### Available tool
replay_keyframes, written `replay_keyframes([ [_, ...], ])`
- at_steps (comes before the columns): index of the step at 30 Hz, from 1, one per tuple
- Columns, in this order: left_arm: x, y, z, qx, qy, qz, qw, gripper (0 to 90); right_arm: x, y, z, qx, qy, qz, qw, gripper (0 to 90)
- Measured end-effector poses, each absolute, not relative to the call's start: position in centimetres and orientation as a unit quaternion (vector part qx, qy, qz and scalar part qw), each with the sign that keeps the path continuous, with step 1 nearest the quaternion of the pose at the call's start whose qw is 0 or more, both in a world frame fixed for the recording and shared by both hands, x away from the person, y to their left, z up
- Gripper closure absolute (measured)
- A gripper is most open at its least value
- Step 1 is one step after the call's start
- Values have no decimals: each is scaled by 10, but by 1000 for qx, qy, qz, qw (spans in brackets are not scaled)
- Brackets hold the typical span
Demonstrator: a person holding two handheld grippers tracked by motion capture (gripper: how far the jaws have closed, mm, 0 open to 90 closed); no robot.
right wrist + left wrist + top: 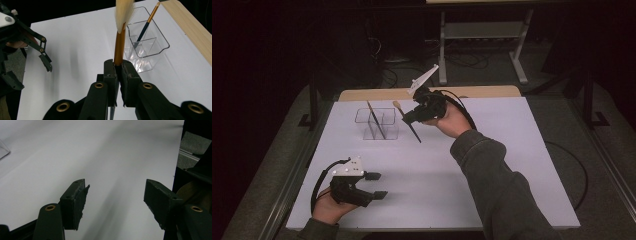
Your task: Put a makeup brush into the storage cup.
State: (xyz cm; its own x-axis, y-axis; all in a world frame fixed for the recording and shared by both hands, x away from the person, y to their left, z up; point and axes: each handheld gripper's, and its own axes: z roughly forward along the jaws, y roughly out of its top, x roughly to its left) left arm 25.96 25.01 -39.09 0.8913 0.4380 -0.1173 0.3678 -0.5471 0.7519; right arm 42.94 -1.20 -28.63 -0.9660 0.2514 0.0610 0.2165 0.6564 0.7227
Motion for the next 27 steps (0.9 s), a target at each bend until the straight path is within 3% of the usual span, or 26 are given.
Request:
replay_keyframes([
  [27, 261, 251, -390, 878, 225, 45, 421, 330, 455, 20, -277, 123, 910, 394, 27, 827],
])
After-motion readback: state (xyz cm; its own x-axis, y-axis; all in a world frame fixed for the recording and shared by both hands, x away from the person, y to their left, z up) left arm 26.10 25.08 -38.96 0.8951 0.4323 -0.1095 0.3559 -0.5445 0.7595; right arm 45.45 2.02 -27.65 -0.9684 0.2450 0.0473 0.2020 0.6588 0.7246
